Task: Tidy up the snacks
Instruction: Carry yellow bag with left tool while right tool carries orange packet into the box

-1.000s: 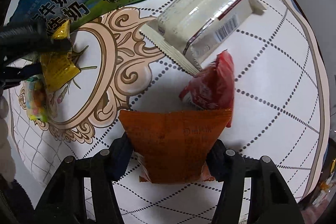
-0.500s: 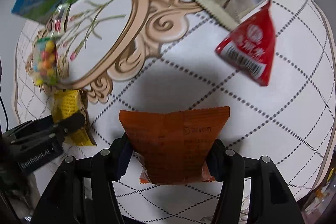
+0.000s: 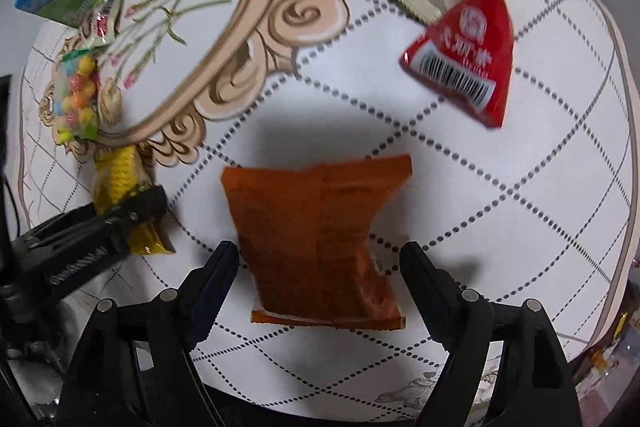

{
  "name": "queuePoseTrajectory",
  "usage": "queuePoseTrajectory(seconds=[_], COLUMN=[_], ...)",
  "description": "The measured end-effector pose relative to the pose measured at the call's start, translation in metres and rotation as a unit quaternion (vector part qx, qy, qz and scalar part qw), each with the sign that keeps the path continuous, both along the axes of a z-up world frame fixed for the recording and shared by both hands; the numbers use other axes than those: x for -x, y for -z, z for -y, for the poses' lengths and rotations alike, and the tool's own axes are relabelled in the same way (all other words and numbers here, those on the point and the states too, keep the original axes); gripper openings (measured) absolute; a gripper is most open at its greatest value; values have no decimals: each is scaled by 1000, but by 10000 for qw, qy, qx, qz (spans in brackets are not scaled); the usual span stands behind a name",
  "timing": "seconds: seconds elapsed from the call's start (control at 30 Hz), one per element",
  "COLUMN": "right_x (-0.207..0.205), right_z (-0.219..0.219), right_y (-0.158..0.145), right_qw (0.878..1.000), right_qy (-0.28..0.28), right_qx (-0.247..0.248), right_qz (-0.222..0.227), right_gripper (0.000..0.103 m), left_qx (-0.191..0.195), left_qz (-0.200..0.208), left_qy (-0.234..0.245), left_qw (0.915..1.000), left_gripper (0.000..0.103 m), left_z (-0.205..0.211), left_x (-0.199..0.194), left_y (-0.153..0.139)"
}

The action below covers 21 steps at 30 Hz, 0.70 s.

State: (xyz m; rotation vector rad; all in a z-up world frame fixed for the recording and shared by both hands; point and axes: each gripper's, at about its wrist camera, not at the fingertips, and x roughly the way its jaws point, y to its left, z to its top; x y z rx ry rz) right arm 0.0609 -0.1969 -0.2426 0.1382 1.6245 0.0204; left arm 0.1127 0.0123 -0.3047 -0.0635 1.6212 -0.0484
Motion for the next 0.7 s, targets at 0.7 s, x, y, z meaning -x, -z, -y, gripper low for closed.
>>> queuePoseTrajectory(seconds=[0.7], right_x=[-63], right_z=[-4], right_y=[-173], right_qw=[9783], right_qy=[48], right_qx=[-1235], right_qz=[1663], right_gripper=[52], left_qx=[907], left_qz=[1447], left_qy=[140], left_qw=[9852], left_gripper=[52], left_z=[-24], left_x=[-73], left_y=[-214])
